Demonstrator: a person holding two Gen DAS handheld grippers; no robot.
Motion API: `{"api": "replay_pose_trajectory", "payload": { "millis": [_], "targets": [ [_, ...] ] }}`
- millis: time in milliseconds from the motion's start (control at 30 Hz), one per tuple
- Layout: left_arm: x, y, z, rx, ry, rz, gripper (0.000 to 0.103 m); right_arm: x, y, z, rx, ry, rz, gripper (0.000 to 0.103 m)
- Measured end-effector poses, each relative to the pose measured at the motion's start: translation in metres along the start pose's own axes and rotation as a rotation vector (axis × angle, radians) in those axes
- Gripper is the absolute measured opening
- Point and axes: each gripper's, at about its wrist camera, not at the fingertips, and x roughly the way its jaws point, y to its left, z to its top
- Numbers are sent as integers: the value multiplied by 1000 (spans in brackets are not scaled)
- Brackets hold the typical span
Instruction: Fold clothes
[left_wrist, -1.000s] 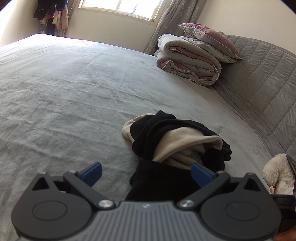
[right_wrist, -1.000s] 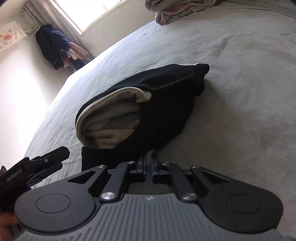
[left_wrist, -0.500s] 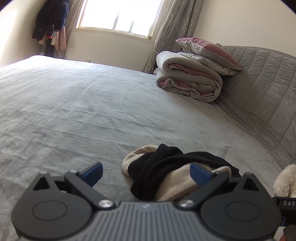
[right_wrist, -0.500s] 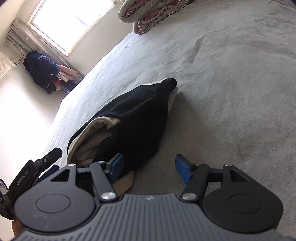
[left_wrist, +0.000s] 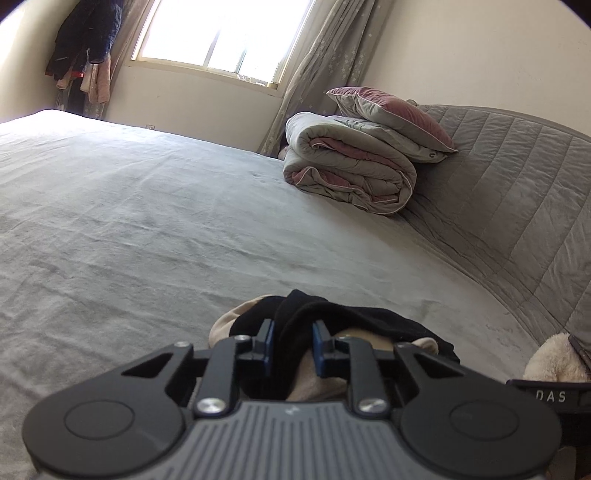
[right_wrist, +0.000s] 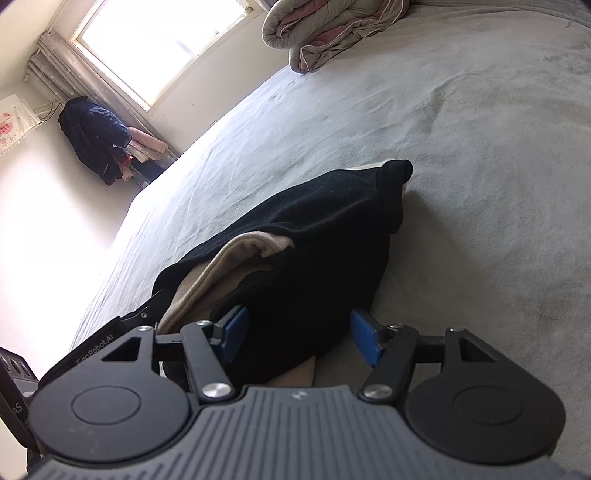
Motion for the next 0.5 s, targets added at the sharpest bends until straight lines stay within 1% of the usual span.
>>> {"api": "replay_pose_trajectory", "payload": {
  "millis": [33,67,100,200,300,400,500],
  "targets": [
    [-5,-1,2,1,-16,3,13,1,4,-1,-16,-3,5,43],
    [-10,-2,5,2,-32,7,13,2,7,-2,-28,-1,7,32],
    [-16,-2,7,3,-47,11,13,3,10,-3,-40,2,8,18],
    [-34,-2,13,6,-94,26,12,1,16,-6,-81,-15,-16,4],
    [-52,1,18,0,-138,56,12,-4,18,-7,-116,-48,-42,1],
    [-70,12,23,-35,-171,89,12,-12,14,-4,-145,-90,-74,0],
    [-86,26,28,-95,-183,74,12,-17,8,1,-161,-112,-97,0]
  ]
}}
